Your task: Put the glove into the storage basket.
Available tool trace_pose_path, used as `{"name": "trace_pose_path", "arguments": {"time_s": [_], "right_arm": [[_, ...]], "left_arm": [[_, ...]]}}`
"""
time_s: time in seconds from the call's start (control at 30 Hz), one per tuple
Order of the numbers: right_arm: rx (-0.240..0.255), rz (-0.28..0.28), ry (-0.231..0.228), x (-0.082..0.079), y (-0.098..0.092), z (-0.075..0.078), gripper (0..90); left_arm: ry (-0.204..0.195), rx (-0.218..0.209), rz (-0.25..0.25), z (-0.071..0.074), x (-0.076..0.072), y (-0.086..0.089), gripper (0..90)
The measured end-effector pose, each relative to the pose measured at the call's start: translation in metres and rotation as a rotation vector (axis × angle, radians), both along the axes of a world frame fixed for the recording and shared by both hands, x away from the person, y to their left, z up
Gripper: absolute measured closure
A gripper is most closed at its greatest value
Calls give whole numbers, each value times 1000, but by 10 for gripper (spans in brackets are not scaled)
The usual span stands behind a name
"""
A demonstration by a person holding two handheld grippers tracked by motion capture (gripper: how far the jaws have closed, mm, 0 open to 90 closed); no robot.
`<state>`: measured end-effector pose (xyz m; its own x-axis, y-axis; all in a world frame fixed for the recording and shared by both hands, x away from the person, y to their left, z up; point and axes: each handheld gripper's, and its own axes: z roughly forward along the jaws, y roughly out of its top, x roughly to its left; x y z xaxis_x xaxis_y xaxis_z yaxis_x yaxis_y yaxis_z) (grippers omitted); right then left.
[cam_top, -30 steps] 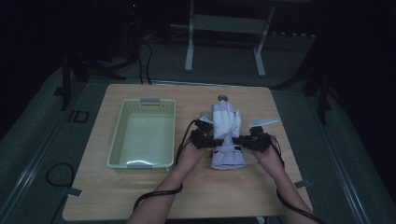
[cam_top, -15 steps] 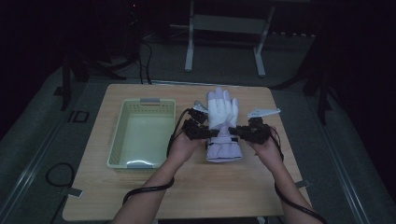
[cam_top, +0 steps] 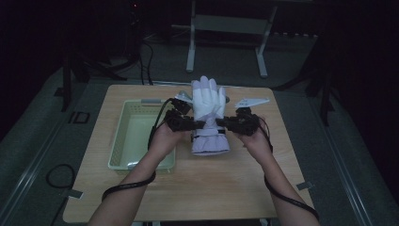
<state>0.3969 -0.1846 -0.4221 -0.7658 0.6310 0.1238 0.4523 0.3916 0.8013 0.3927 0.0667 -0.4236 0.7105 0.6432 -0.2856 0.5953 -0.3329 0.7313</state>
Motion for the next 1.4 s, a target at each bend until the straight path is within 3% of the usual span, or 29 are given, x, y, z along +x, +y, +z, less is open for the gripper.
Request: {"name": "trace_pose_path", "arguments": {"time_s": [0.1,0.2,0.23,0.33,0.37,0.4,0.63,0.9,1.1,1.27,1.4], "right_arm": [[-1,12,-4,1,11,3,810],[-3,34,-3,2,31,6,811],[-3,34,-3,2,31,6,811],[-9,48,1,4,53,7,810],[-9,48,1,4,53,7,810],[-7,50,3,5,57,7,811],[-4,90,26,9,102,-1,810],[-3,124,45,15,144,-9,810],[-7,145,56,16,176,-16,811],[-17,142,53,14,189,-25,811],[-52,131,68,13,195,-41,811]], "left_arm": [[0,8,4,3,-1,9,712],[10,4,12,5,-2,30,712],[10,4,12,5,-2,30,712],[12,26,25,7,-3,50,712],[12,26,25,7,-3,50,712],[19,34,30,7,-4,61,712],[33,60,58,2,-7,99,711],[51,56,79,-6,-7,141,710],[58,89,95,-9,-9,169,710],[67,82,111,-22,-10,179,709],[114,90,124,-48,-6,179,710]]}}
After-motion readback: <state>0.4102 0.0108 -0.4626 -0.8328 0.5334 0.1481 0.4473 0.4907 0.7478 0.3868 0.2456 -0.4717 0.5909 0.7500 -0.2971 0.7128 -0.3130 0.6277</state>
